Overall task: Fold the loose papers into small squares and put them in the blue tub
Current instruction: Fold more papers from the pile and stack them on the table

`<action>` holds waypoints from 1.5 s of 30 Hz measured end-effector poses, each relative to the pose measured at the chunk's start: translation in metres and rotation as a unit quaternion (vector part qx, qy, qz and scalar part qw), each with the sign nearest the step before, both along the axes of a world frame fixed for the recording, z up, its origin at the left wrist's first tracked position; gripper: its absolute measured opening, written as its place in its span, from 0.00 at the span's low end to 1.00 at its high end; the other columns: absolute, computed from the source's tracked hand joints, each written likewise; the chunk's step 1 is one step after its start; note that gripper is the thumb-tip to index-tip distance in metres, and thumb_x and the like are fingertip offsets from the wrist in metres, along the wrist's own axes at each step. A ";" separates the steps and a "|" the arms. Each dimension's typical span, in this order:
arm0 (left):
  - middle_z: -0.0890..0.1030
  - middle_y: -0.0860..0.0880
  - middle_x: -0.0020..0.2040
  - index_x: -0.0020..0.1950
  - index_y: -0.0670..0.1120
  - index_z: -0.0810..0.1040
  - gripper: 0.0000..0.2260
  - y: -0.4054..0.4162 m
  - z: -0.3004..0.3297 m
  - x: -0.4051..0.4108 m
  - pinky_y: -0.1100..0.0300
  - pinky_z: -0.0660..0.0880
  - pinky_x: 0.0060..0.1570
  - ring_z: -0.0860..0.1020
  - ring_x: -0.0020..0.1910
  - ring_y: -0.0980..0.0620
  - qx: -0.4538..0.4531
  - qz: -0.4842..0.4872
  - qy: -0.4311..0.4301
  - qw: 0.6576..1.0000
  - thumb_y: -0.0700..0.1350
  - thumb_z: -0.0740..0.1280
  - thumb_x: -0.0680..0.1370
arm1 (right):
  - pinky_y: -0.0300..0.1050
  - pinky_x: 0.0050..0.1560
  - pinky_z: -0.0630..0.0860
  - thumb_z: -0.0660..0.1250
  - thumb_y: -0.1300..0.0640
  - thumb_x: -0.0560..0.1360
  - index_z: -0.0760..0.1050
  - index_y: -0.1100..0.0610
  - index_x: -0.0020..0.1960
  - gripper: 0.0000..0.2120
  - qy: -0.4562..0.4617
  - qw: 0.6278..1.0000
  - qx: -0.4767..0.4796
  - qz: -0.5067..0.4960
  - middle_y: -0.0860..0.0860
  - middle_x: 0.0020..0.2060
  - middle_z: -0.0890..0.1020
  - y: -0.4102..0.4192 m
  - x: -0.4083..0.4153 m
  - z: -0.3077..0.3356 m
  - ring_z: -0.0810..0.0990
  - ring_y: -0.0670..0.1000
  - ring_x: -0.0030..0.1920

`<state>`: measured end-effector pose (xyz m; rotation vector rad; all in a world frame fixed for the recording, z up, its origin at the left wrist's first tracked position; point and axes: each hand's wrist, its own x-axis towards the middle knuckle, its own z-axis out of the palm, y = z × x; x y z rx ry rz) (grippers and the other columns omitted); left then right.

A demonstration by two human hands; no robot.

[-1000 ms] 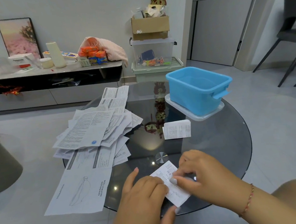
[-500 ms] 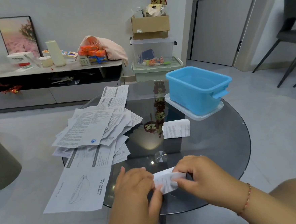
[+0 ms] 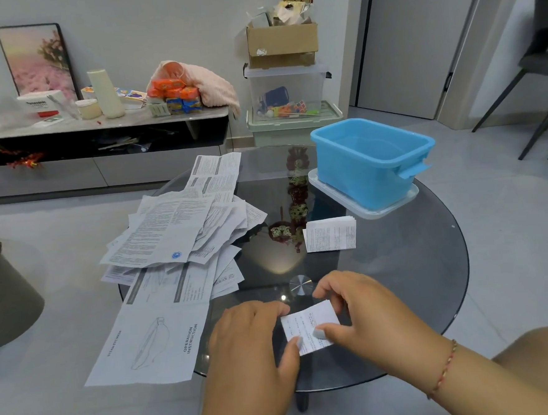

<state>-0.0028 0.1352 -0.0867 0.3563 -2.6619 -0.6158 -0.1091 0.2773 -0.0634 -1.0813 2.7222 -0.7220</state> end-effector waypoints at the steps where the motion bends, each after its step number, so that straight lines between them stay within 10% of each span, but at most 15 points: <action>1: 0.63 0.67 0.56 0.64 0.64 0.65 0.19 0.000 0.001 -0.001 0.68 0.58 0.61 0.56 0.55 0.65 0.002 0.000 -0.013 1.000 0.62 0.63 0.74 | 0.32 0.41 0.66 0.71 0.45 0.70 0.66 0.40 0.51 0.15 0.006 1.000 0.000 0.003 0.39 0.41 0.70 0.000 0.000 0.000 0.68 0.40 0.45; 12: 0.67 0.64 0.45 0.43 0.59 0.63 0.15 -0.002 0.006 -0.006 0.64 0.57 0.46 0.62 0.50 0.62 0.031 -0.019 -0.041 0.998 0.64 0.67 0.69 | 0.33 0.61 0.63 0.64 0.39 0.70 0.69 0.43 0.66 0.25 0.056 0.994 -0.015 0.089 0.37 0.57 0.69 0.003 -0.001 -0.009 0.63 0.40 0.60; 21: 0.65 0.66 0.52 0.59 0.67 0.59 0.24 -0.002 0.004 -0.007 0.66 0.61 0.59 0.62 0.53 0.65 0.070 -0.037 -0.042 0.996 0.60 0.70 0.69 | 0.30 0.46 0.63 0.66 0.44 0.73 0.74 0.45 0.51 0.08 0.061 0.990 -0.001 0.131 0.40 0.44 0.66 0.002 -0.001 -0.005 0.62 0.42 0.50; 26: 0.74 0.61 0.41 0.38 0.60 0.70 0.09 0.000 0.006 -0.008 0.66 0.64 0.45 0.68 0.48 0.61 0.096 -0.038 -0.013 0.995 0.63 0.63 0.68 | 0.32 0.45 0.65 0.63 0.49 0.73 0.72 0.46 0.43 0.02 0.058 0.989 -0.046 0.130 0.40 0.41 0.70 0.004 -0.005 -0.009 0.66 0.40 0.45; 31: 0.76 0.66 0.40 0.36 0.54 0.75 0.08 0.002 0.013 -0.008 0.70 0.67 0.37 0.73 0.38 0.63 0.191 0.012 0.023 0.981 0.46 0.70 0.74 | 0.33 0.41 0.64 0.60 0.46 0.72 0.67 0.43 0.37 0.06 0.038 0.994 -0.043 0.094 0.41 0.36 0.73 0.004 -0.010 -0.003 0.69 0.40 0.43; 45: 0.75 0.56 0.29 0.36 0.51 0.75 0.09 -0.002 0.044 -0.052 0.67 0.65 0.31 0.72 0.30 0.62 0.226 0.012 0.007 0.974 0.47 0.67 0.76 | 0.37 0.33 0.69 0.68 0.52 0.74 0.75 0.59 0.38 0.11 -0.047 0.976 -0.199 -0.070 0.54 0.33 0.78 0.007 -0.034 0.020 0.71 0.45 0.32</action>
